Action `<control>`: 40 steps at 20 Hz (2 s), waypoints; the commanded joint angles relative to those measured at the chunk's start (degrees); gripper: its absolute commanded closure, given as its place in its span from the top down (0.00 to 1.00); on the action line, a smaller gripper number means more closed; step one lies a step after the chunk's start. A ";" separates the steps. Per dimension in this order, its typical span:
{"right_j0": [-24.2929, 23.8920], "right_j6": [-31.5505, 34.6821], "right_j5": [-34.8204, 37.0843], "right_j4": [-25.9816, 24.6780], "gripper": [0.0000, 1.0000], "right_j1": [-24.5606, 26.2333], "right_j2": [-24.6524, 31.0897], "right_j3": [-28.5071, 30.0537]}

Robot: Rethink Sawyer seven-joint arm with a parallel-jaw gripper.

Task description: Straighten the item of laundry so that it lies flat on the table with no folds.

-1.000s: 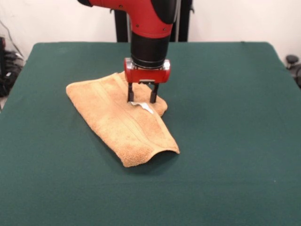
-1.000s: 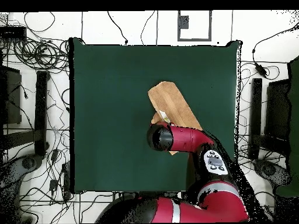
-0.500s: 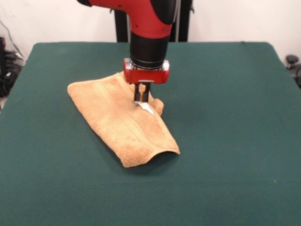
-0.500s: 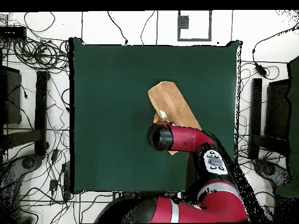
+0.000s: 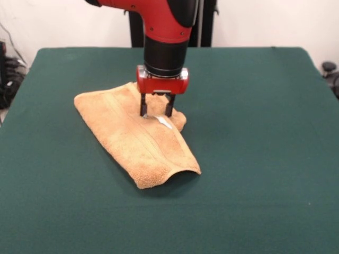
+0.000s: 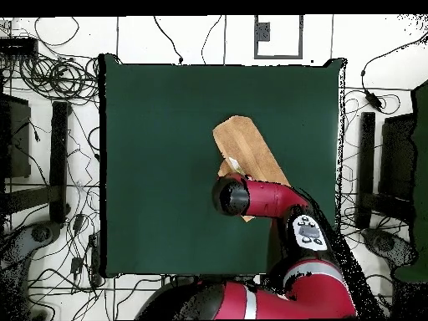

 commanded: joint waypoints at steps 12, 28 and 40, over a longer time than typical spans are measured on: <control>-0.23 9.75 -1.72 2.04 1.00 4.52 3.45 -0.51; -0.31 9.04 -1.89 1.53 1.00 4.55 3.35 -1.60; -0.17 9.36 -2.12 1.51 0.00 4.56 2.93 -1.38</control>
